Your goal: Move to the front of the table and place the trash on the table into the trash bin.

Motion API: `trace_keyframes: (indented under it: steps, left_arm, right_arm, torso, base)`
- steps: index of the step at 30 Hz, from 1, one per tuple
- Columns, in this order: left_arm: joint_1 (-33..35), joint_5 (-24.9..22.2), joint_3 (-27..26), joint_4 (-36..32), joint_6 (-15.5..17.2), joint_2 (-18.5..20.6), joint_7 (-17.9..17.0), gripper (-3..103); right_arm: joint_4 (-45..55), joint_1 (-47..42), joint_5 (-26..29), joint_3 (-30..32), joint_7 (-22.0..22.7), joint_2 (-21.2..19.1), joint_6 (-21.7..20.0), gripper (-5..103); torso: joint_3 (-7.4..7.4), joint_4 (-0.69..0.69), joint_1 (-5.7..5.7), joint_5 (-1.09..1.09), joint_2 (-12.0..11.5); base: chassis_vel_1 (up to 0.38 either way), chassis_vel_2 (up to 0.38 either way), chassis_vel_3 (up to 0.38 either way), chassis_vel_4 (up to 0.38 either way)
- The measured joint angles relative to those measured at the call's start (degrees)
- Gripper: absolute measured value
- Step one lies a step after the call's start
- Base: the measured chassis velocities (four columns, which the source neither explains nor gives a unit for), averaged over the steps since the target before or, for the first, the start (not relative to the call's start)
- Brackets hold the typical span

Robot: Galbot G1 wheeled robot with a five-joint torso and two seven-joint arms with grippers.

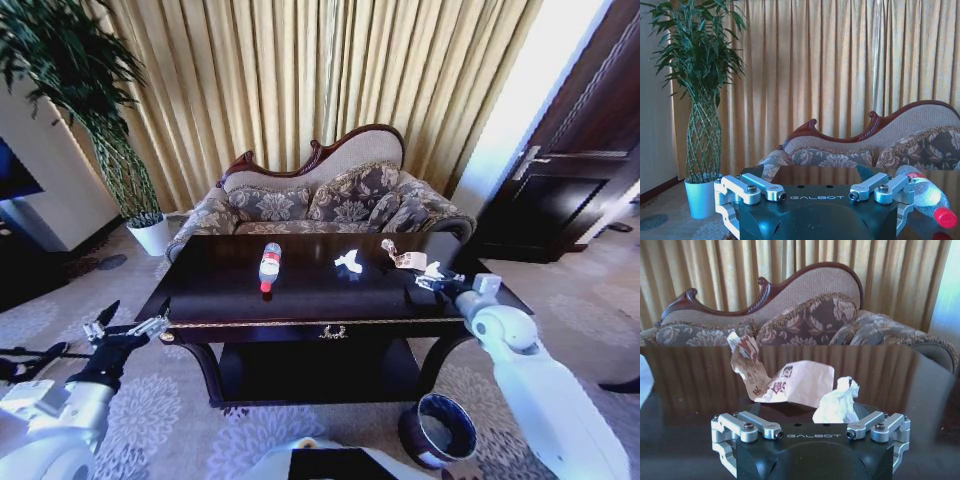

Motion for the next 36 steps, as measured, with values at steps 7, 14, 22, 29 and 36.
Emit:
trace_keyframes:
  steps: [7,14,22,29,36]
  left_arm:
    - [0.05,-0.41,-0.45,0.00,0.00,-0.02,-0.04,100]
    - [-0.31,-0.43,-0.24,0.00,-0.02,-0.22,-0.04,100]
    - [-0.49,-0.43,-0.23,0.00,-0.02,-0.09,0.17,100]
    - [-0.80,-0.48,-0.36,0.00,-0.16,0.16,0.44,100]
    - [-0.83,-0.65,-0.38,0.00,-0.25,0.15,0.92,100]
  right_arm:
    - [-2.46,2.84,-0.50,-1.48,0.26,0.39,0.01,100]
    - [-2.96,3.14,-1.15,-1.54,0.10,0.24,0.06,84]
    - [-3.42,2.85,-1.48,-1.38,-0.12,0.43,0.41,61]
    - [-3.46,2.98,-1.66,-1.53,-0.26,0.53,0.57,29]
    - [-3.47,2.98,-1.89,-1.76,-0.32,0.99,0.66,8]
  torso:
    - [0.00,0.01,0.00,0.00,0.00]
    - [-0.01,0.01,0.00,-0.01,0.00]
    - [-0.01,0.00,0.00,0.00,0.00]
    - [0.00,0.00,0.00,0.00,0.00]
    - [0.00,0.01,0.00,-0.01,0.00]
  base:
    - [0.000,0.000,0.000,0.000]
    - [0.000,0.000,0.000,0.000]
    - [0.000,0.000,0.000,0.000]
    - [0.000,0.000,0.000,0.000]
    - [0.000,0.000,0.000,0.000]
